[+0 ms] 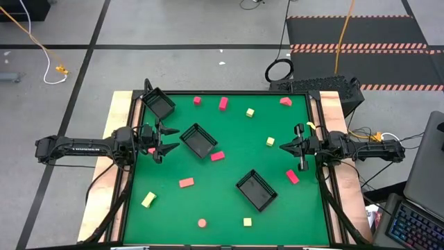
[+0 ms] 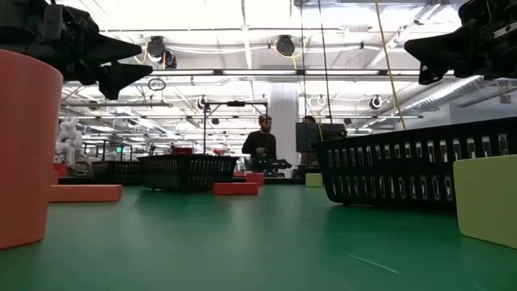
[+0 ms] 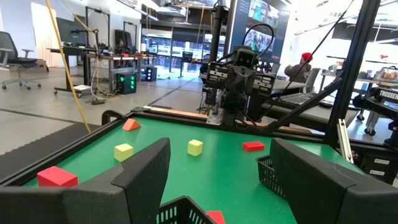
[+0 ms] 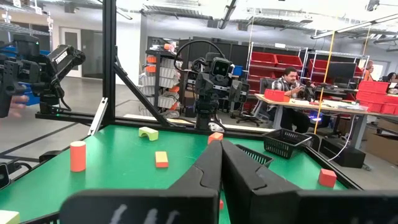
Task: Sort & place blocks by color
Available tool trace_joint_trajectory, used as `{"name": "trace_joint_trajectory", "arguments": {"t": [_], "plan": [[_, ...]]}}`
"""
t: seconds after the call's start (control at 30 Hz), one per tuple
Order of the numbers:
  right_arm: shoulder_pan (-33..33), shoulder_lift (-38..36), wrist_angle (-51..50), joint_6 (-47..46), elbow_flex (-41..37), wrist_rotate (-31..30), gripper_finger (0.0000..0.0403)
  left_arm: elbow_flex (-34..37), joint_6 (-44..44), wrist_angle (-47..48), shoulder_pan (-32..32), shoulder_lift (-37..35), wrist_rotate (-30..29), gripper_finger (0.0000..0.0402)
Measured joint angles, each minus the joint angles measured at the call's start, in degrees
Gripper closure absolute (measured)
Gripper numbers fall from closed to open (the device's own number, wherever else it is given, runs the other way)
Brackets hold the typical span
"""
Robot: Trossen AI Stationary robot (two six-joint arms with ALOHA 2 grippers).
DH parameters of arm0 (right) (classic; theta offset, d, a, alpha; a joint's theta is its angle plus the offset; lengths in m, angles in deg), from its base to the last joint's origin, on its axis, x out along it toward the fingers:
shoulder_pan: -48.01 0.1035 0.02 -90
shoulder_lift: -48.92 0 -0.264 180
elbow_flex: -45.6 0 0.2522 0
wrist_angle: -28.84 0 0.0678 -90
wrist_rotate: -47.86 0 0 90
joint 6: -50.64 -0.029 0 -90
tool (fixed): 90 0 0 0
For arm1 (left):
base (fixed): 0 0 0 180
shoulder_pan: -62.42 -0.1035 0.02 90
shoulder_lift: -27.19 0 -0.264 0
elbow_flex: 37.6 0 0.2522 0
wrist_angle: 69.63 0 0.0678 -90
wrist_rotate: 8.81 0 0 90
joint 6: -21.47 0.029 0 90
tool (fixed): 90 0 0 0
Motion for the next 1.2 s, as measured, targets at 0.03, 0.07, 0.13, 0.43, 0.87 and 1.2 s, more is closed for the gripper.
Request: {"name": "trace_joint_trajectory", "arguments": {"t": [0.03,0.07,0.13,0.43,0.87,1.2], "plan": [[-0.01,0.01,0.0,0.0,0.02,-0.01,0.0403,-0.01,0.0,-0.02,-0.01,0.01,0.0,0.0124],[0.0,0.0,0.0,0.0,0.0,-0.01,0.0403,-0.02,0.0,-0.01,0.0,0.0,-0.01,0.0124],[0.0,0.0,0.0,0.0,0.02,-0.02,0.0403,0.0,0.0,-0.02,-0.01,0.01,-0.01,0.0124],[-0.02,0.0,0.13,0.0,0.02,0.01,0.0403,-0.01,0.0,-0.02,-0.01,-0.01,-0.01,0.0124],[-0.02,0.02,3.67,-5.73,0.0,0.03,0.0403,0.0,-2.45,-0.02,-0.01,-0.01,0.06,0.0124],[-0.01,0.02,4.72,-11.92,0.01,0.03,0.0403,0.0,-1.36,0.28,0.0,-0.01,0.12,0.0124]]}}
